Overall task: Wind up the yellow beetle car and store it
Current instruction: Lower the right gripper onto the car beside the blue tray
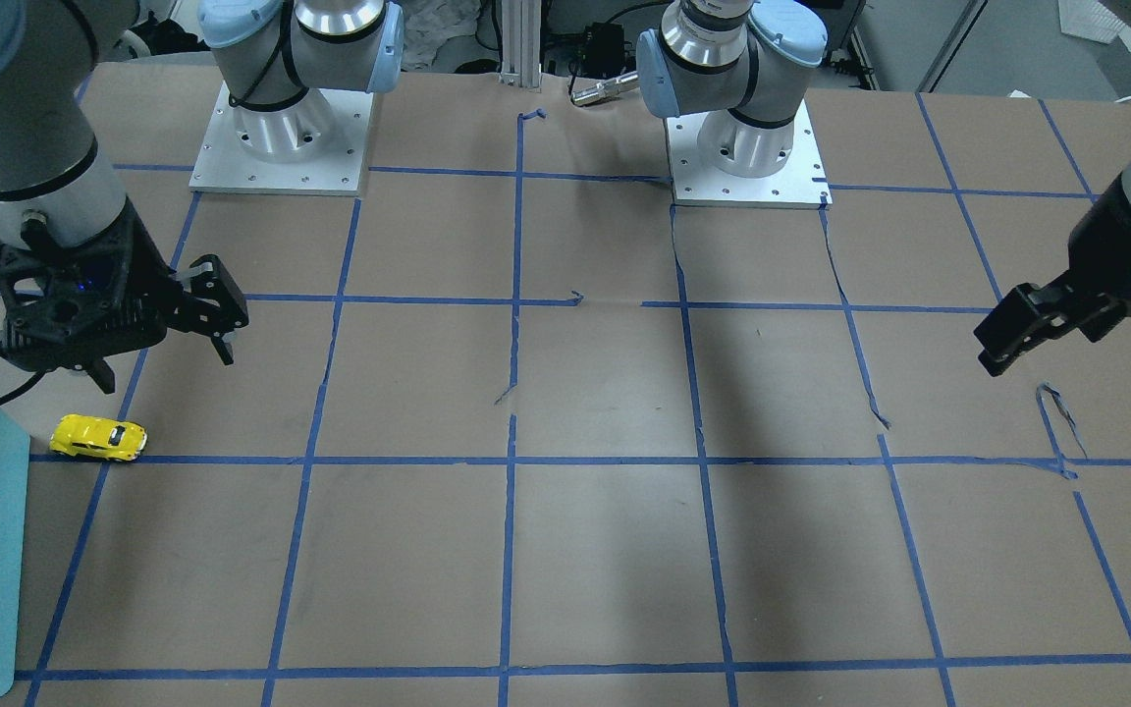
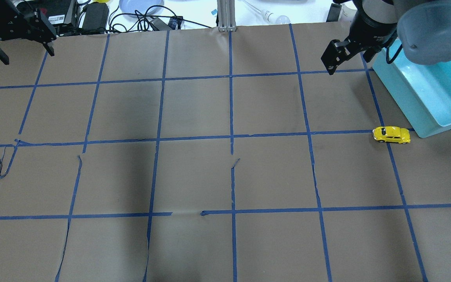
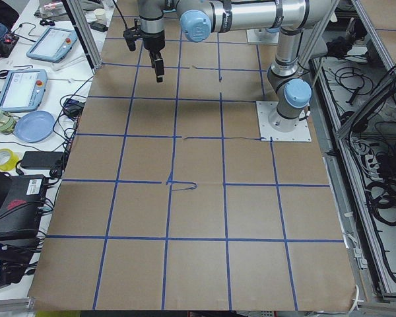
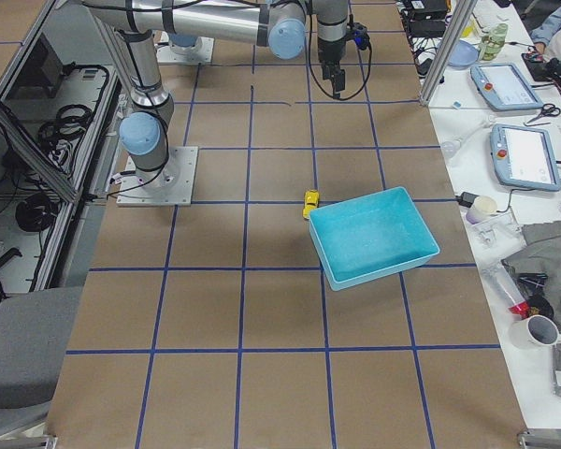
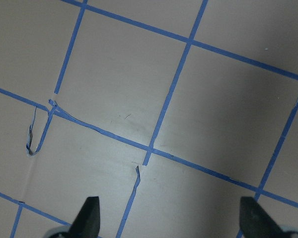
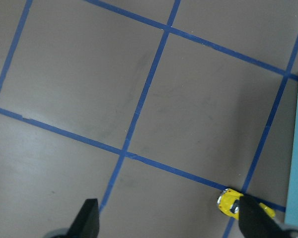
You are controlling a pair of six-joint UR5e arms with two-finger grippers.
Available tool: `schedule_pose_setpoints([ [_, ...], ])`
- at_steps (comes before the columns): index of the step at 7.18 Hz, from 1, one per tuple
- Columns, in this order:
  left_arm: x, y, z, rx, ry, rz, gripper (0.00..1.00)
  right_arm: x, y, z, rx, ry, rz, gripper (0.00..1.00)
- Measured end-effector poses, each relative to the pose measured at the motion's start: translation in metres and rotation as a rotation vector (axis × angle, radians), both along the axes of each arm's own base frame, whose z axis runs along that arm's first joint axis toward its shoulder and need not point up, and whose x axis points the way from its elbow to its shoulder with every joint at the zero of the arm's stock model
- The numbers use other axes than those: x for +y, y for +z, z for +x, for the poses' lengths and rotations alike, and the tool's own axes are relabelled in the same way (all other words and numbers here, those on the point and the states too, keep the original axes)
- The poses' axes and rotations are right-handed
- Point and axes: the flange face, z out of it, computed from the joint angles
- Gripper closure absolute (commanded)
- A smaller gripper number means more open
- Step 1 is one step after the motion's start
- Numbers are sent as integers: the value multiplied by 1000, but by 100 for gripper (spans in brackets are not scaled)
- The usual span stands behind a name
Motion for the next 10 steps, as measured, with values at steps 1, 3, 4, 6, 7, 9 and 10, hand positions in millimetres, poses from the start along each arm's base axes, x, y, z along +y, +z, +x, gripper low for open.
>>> schedule_pose_setpoints([
  [1,1,-1,-16,9,-45,11,0,-3,-20,-26,24,182,38,0],
  [3,0,-5,-62,74,-224,16,0,7,-52,-73,11,434,135,0],
  [4,4,-7,-85,101,-310,16,0,16,-71,-86,-14,525,194,0],
  [6,14,-24,-106,127,-378,46,0,15,-106,-128,-13,771,194,0],
  [7,19,-27,-109,130,-399,49,0,18,-136,-162,-38,815,208,0],
  [9,30,-18,-111,128,-428,37,0,24,-171,-190,-20,823,181,1],
  [10,34,-15,-111,126,-428,31,0,23,-184,-194,-2,858,161,1],
])
